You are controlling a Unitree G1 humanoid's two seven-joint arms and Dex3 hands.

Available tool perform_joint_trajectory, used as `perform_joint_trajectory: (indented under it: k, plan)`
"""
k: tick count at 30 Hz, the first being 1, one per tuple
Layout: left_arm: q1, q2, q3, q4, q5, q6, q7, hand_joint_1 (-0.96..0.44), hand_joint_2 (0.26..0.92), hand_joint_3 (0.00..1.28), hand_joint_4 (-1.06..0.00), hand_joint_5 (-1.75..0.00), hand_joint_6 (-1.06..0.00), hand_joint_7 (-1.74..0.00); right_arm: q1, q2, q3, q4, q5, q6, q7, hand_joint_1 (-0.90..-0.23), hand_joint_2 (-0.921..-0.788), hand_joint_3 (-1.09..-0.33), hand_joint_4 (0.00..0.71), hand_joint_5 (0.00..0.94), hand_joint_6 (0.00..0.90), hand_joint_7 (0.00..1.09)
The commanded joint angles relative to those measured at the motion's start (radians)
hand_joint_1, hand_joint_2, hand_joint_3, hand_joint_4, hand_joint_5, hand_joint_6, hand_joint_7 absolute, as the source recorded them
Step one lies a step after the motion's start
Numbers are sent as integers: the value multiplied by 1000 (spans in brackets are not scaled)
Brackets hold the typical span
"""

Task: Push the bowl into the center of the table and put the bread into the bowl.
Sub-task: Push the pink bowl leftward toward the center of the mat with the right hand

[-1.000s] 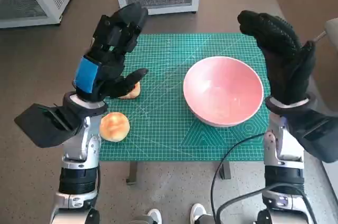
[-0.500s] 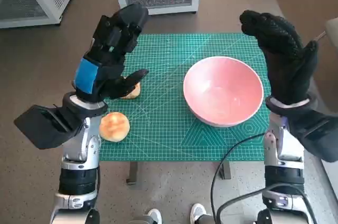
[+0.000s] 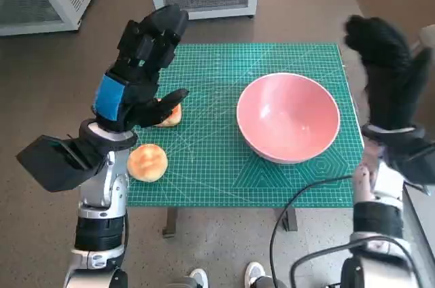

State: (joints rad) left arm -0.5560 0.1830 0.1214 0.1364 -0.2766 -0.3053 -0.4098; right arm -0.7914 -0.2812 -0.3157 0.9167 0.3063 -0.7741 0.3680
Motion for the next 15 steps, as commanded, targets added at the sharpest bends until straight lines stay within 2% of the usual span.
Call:
perform_joint_trajectory:
  k: [1, 8, 15]
  plan:
    - [13, 2, 4, 15, 15, -29, 7, -551, 921, 256, -164, -4, 1, -648, -25, -14, -46, 190, -9, 12, -78, -541, -921, -756, 244, 4, 11, 587]
    - [16, -2, -1, 8, 5, -19, 4, -559, 921, 264, -162, -4, 1, -645, -52, -7, -112, 314, 37, 104, -104, -527, -921, -768, 250, 5, 29, 600]
    - [20, 3, -1, 4, 0, -18, -3, -561, 921, 268, -161, -3, 1, -644, -28, 8, -126, 373, 17, 192, -143, -495, -921, -790, 242, 2, 49, 597]
